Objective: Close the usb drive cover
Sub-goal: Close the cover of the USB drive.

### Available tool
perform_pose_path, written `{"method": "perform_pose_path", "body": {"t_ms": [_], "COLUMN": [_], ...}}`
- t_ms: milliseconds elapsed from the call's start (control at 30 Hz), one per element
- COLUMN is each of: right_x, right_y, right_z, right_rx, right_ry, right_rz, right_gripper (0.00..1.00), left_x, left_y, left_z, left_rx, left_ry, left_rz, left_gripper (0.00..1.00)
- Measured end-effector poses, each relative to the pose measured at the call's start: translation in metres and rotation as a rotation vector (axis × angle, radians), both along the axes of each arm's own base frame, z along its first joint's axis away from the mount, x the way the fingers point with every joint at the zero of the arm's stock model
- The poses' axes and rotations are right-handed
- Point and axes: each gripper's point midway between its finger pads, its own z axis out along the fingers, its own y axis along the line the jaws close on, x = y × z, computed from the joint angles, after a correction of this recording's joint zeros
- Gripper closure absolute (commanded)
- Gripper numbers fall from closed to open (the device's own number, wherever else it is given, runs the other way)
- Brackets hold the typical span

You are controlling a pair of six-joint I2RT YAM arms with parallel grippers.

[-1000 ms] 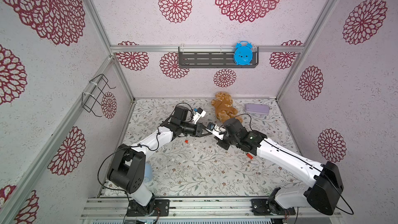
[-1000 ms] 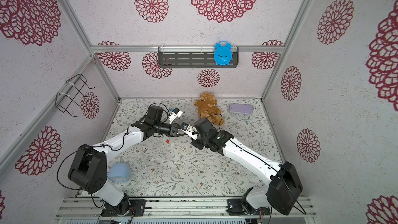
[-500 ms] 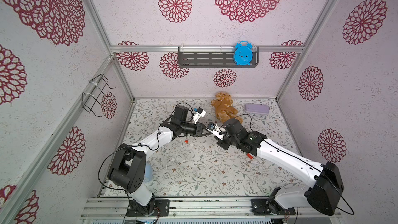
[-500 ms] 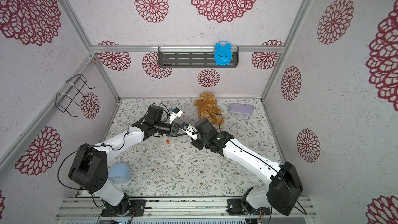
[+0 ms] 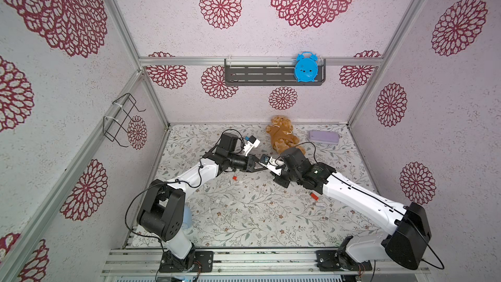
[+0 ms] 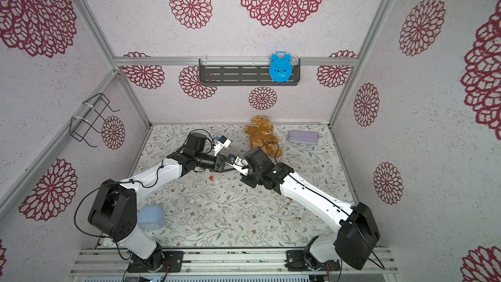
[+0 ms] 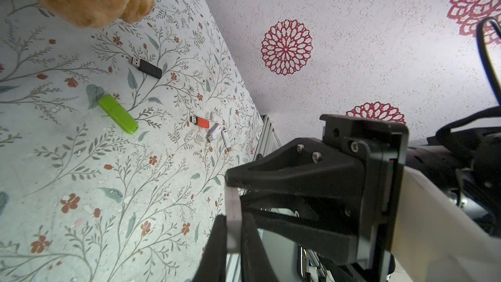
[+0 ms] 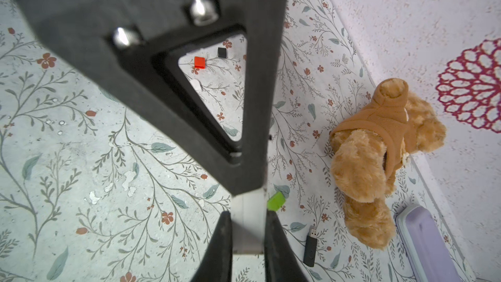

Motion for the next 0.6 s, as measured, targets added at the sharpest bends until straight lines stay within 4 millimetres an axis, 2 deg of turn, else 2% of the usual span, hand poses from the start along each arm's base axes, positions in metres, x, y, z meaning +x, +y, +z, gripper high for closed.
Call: {"method": "perform_pose_path", "body": {"t_ms": [600], "right_x": [-0.0034], "right_y": [0.0000], "right_z": [-0.0021], "right_rx": [0.031], "right_ry": [0.026], "right_rz": [-0.015], "right_gripper": [0.86], "left_x": [-0.0015], "left_y": [-0.0012], "left_z": [-0.0026], "left_rx": [-0.009], "left_ry": [0.029], "left_rz": [-0.008], "left_gripper": [0.91]}}
